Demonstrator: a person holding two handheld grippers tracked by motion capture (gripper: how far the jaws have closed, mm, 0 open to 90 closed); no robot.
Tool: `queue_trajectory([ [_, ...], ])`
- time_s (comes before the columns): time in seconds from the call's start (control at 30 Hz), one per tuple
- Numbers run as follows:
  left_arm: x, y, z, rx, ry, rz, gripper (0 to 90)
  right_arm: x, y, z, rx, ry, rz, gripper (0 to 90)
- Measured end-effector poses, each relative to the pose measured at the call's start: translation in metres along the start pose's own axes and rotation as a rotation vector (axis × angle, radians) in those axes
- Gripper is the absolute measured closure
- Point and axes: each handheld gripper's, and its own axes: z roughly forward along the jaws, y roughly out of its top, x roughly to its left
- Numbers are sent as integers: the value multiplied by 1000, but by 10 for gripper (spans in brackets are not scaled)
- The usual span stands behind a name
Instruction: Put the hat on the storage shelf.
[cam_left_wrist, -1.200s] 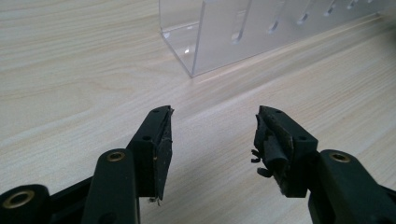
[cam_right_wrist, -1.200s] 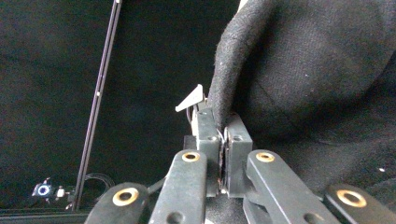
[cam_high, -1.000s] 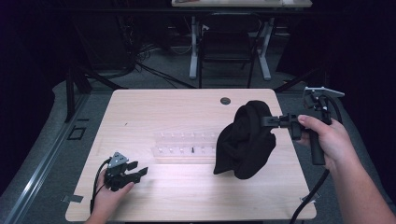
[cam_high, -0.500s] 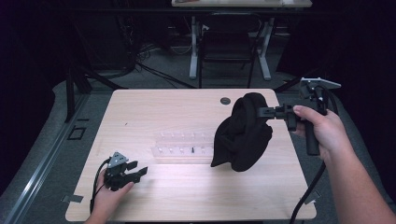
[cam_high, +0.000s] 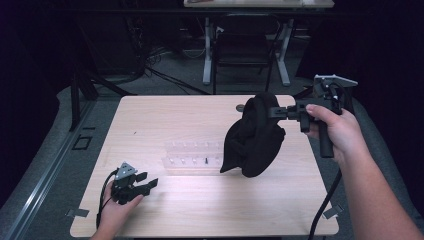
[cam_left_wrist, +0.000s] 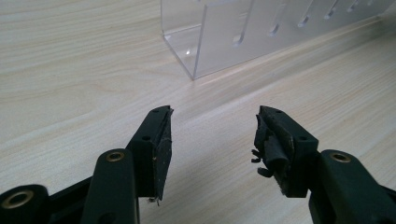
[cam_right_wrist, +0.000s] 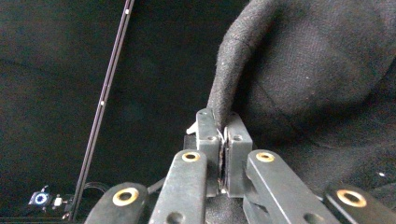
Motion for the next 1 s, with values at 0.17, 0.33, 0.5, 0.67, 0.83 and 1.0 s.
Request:
queue_trajectory([
  [0.17,0,0,0,0,0,1,458,3,6,6,-1,-3,0,882],
  [0.33,0,0,0,-2,-1,-1,459,5,12,13,0,-7,-4,882],
  [0.5,0,1,0,-2,-1,1,459,6,17,19,-5,-4,-5,882],
  [0.67,0,1,0,-3,-2,0,459,6,23,27,-10,-10,-5,882],
  [0.83,0,1,1,-2,-1,2,458,6,29,34,-11,-15,-7,882],
  [1.0,1,1,1,-2,-1,2,459,7,34,41,-4,-18,-9,882],
])
